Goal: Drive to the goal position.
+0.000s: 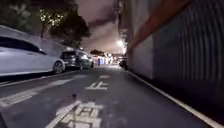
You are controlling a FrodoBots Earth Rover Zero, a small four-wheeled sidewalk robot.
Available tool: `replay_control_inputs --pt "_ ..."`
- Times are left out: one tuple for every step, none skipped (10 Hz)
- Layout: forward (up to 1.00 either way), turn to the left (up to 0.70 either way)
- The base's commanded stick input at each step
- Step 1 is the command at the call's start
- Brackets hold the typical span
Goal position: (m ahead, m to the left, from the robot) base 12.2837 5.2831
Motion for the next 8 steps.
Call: replay_control_inputs --pt "0.45 0.00" --pt "0.45 0.00" --pt "0.45 0.00" --pt "0.45 0.00" --pt "0.45 0.00" --pt "0.45 0.00" --pt "0.45 0.00" --pt "0.45 0.00"
